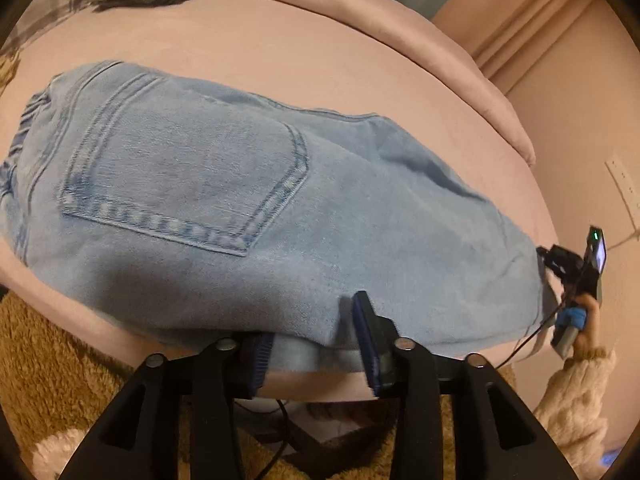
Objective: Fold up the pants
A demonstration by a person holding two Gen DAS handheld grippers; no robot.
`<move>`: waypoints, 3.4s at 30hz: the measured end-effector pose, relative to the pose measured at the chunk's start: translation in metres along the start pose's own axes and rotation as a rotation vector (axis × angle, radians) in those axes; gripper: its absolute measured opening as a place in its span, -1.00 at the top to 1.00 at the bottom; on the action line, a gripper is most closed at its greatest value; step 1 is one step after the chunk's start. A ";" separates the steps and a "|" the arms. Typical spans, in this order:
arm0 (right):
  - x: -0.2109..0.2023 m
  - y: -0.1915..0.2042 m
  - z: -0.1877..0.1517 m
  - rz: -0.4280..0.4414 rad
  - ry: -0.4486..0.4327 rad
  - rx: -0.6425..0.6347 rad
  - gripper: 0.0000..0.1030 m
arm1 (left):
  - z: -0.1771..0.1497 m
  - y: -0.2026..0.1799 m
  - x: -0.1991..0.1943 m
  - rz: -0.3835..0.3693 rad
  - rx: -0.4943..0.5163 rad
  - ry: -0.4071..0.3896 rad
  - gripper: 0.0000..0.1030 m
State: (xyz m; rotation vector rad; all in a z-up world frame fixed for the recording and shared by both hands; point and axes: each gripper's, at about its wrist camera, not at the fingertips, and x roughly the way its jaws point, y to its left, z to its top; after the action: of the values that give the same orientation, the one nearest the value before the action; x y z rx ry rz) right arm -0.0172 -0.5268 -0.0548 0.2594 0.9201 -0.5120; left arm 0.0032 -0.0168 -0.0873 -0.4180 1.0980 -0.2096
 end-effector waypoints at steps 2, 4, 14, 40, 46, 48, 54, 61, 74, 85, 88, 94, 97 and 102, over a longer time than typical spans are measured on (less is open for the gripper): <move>-0.016 -0.010 -0.005 0.035 0.012 0.029 0.30 | 0.001 0.006 -0.008 -0.012 -0.018 0.005 0.05; -0.041 -0.021 -0.011 0.077 -0.023 0.047 0.23 | 0.004 0.012 -0.019 0.004 -0.035 -0.016 -0.08; -0.090 -0.075 -0.081 0.108 -0.005 0.240 -0.08 | 0.019 0.079 -0.051 0.058 -0.213 -0.110 -0.16; -0.100 -0.053 -0.078 0.023 -0.167 0.166 0.77 | 0.005 0.101 -0.058 0.230 -0.159 -0.132 0.65; -0.058 -0.059 -0.096 -0.031 -0.051 0.176 0.72 | 0.006 0.096 -0.046 0.296 -0.117 -0.111 0.54; -0.056 -0.057 -0.097 -0.048 -0.044 0.157 0.65 | 0.009 0.096 -0.049 0.288 -0.118 -0.105 0.54; -0.078 -0.043 -0.090 -0.126 -0.023 0.043 0.29 | 0.012 0.106 -0.080 0.179 -0.174 -0.106 0.28; -0.127 -0.009 -0.102 -0.063 -0.119 -0.043 -0.07 | 0.029 0.099 -0.118 0.276 -0.151 -0.276 0.25; -0.071 0.011 -0.135 0.059 0.039 -0.085 -0.02 | 0.054 0.067 -0.023 0.299 -0.009 -0.163 0.25; -0.068 0.009 -0.122 -0.008 0.003 -0.054 0.04 | 0.047 0.066 -0.022 0.317 0.007 -0.165 0.25; -0.067 0.003 -0.120 0.005 0.007 -0.037 0.05 | 0.047 0.067 -0.023 0.320 0.006 -0.170 0.25; -0.072 0.025 -0.122 -0.106 -0.016 -0.142 0.00 | 0.048 0.060 -0.047 0.255 0.028 -0.229 0.25; -0.078 0.048 -0.122 -0.101 -0.012 -0.213 0.00 | 0.058 0.060 -0.062 0.246 0.035 -0.279 0.25; -0.101 0.099 -0.122 -0.002 -0.051 -0.295 -0.02 | 0.066 0.075 -0.046 0.242 0.016 -0.219 0.25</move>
State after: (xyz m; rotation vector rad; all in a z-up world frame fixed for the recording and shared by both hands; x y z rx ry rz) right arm -0.1000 -0.3596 -0.0446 -0.0216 0.9333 -0.3775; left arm 0.0386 0.0831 -0.0561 -0.2830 0.9207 0.0411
